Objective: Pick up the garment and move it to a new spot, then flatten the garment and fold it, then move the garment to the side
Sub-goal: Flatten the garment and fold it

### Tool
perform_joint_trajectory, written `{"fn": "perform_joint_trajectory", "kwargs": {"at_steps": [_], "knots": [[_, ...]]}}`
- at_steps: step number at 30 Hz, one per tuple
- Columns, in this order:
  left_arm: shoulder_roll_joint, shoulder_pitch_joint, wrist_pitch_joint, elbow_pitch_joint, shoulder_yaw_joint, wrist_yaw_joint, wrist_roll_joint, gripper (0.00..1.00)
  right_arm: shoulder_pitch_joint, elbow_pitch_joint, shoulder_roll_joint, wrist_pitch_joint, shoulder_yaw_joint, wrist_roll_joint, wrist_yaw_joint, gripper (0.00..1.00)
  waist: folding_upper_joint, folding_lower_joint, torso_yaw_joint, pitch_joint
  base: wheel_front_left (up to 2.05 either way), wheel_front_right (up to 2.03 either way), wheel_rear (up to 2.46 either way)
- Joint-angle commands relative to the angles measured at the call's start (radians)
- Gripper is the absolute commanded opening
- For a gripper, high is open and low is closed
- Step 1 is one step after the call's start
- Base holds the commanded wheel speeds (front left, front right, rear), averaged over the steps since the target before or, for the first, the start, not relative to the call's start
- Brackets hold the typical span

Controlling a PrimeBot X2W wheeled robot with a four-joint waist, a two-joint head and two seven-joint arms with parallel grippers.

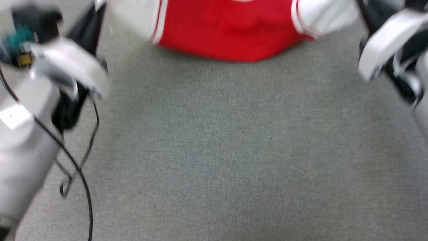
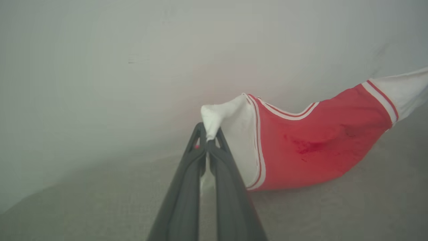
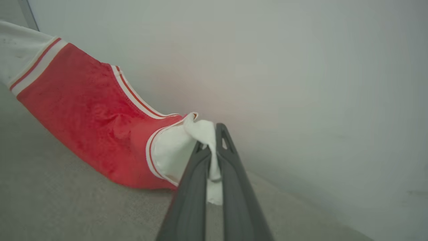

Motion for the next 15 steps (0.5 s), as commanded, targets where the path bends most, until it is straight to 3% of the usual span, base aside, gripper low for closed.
{"fn": "perform_joint_trajectory", "kwargs": {"at_steps": [1, 7, 15], "knots": [[0.011, 0.036, -0.007, -0.011, 0.003, 0.010, -0.005, 0.00, 0.031, -0.012, -0.009, 0.008, 0.014, 0.009, -0.001, 0.00, 0.0000, 0.0001, -0.004, -0.046, 0.00, 0.00, 0.00], [0.032, 0.258, -0.008, -0.080, 0.007, 0.052, -0.045, 0.00, 0.227, -0.053, -0.036, 0.014, 0.068, 0.059, -0.001, 0.00, 0.0000, 0.0001, -0.009, -0.148, 0.00, 0.00, 0.00], [0.067, 0.522, -0.008, -0.172, 0.035, 0.114, -0.100, 0.00, 0.461, -0.083, -0.052, -0.003, 0.065, 0.118, -0.001, 0.00, 0.0000, 0.0001, -0.023, -0.254, 0.00, 0.00, 0.00]]}}
